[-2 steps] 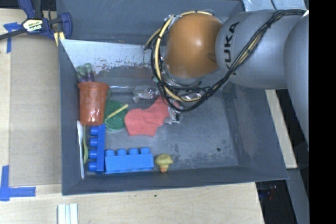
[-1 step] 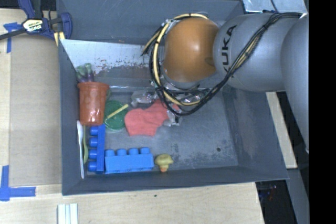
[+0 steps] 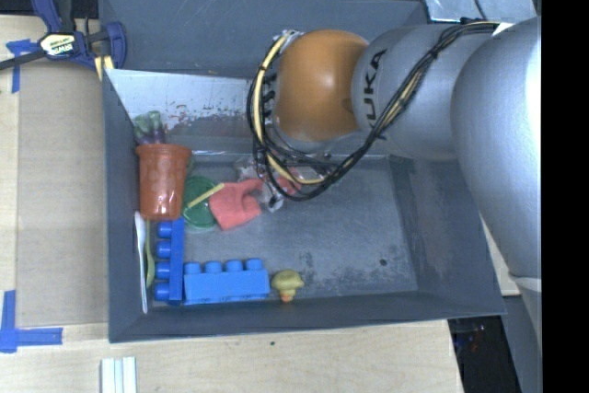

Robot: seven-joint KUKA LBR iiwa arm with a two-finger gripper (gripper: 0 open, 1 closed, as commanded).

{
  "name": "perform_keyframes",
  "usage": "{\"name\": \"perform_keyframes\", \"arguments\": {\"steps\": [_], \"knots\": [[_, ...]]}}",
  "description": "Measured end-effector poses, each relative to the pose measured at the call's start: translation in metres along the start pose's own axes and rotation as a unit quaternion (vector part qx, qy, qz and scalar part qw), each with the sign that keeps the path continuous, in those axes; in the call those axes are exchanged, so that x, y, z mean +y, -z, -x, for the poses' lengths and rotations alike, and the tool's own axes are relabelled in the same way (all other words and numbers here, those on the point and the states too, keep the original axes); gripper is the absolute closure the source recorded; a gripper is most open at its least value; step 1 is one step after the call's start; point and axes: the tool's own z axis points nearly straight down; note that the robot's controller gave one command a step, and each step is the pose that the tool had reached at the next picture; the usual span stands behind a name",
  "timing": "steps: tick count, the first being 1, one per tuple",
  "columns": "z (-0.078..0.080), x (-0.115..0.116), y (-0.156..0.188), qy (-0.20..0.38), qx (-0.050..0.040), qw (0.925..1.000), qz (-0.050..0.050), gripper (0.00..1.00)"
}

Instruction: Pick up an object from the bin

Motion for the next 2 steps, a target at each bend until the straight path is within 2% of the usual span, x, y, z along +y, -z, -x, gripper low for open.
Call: {"name": "perform_keyframes", "arguments": {"steps": [1,2], "knots": [[0.000,0.000,0.000,0.000,0.0000,1.0000,0.000,1.00],[0.003,0.003,0.062,-0.009,0.0019,1.0000,0.001,1.00]]}}
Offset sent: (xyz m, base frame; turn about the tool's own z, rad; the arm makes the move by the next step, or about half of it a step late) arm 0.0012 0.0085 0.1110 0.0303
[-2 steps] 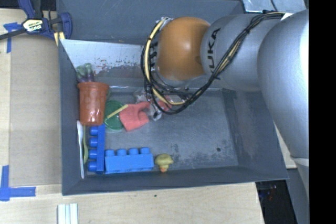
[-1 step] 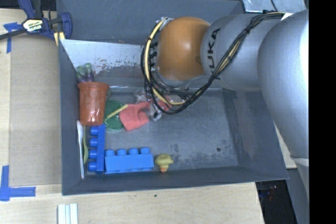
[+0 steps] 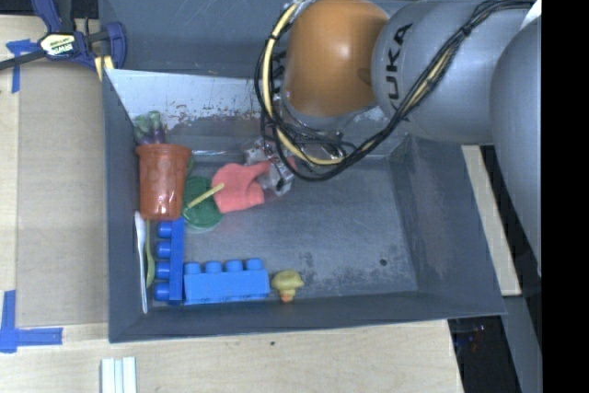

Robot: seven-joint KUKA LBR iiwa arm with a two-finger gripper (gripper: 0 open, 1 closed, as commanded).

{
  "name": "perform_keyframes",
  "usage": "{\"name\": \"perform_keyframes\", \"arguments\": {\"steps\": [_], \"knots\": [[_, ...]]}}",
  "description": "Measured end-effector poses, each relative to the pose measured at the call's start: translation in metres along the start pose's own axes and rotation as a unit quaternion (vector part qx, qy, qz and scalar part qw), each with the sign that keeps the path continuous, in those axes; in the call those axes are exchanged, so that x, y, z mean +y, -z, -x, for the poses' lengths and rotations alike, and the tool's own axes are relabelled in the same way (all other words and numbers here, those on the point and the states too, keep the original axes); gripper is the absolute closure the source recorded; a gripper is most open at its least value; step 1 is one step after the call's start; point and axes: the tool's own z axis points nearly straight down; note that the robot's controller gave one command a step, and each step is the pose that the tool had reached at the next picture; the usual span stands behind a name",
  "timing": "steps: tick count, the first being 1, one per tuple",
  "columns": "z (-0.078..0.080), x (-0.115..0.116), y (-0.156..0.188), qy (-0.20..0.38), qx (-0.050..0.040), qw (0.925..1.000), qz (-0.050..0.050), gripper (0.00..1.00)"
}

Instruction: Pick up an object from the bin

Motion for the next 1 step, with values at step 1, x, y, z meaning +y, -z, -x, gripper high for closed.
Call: {"name": "perform_keyframes", "arguments": {"steps": [1], "knots": [[-0.0405,0.0103,0.0736,0.014,0.0027,0.9999,0.002,1.00]]}}
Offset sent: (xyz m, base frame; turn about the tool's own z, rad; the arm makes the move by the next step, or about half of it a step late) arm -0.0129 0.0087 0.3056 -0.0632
